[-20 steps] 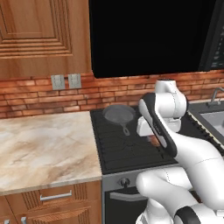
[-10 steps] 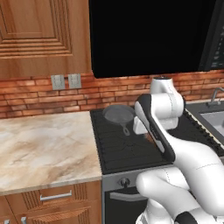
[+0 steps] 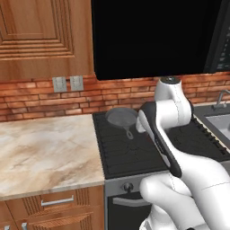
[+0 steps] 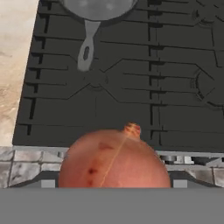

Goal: Place the pan on the rear left burner on the stove. Then place the tomato and the onion in the pan and turn on the rear left burner.

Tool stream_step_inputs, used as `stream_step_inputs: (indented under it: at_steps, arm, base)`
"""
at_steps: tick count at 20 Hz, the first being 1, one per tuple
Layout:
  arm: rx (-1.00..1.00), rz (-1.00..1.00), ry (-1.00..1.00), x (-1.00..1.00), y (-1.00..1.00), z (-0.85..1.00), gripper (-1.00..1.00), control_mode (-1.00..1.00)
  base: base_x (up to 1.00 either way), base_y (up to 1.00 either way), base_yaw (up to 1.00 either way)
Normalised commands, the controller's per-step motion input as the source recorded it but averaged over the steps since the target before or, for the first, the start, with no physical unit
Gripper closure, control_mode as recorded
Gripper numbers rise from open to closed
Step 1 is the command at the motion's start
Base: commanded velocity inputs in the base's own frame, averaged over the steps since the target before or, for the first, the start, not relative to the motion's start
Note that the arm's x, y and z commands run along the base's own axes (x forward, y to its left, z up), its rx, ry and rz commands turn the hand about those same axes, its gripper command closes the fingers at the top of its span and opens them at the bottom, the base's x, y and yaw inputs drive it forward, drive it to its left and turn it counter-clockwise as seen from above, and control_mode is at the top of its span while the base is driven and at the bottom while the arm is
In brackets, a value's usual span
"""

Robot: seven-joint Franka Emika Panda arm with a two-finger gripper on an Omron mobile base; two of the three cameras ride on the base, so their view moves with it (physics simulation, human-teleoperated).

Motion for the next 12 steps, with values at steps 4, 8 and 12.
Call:
stream_step_inputs:
  at_steps: [4,8,12]
  arm:
    - [0.00,0.00,-0.19,0.44,0.00,0.02,1.00,-1.00]
    - [0.00,0.00,-0.13,0.49,0.03,0.03,1.00,-1.00]
    - [0.00,0.00,-0.03,0.53,0.11,0.05,1.00,-1.00]
  base:
    - [0.00,0.00,0.00]
    - [0.00,0.00,0.00]
    - [0.00,0.00,0.00]
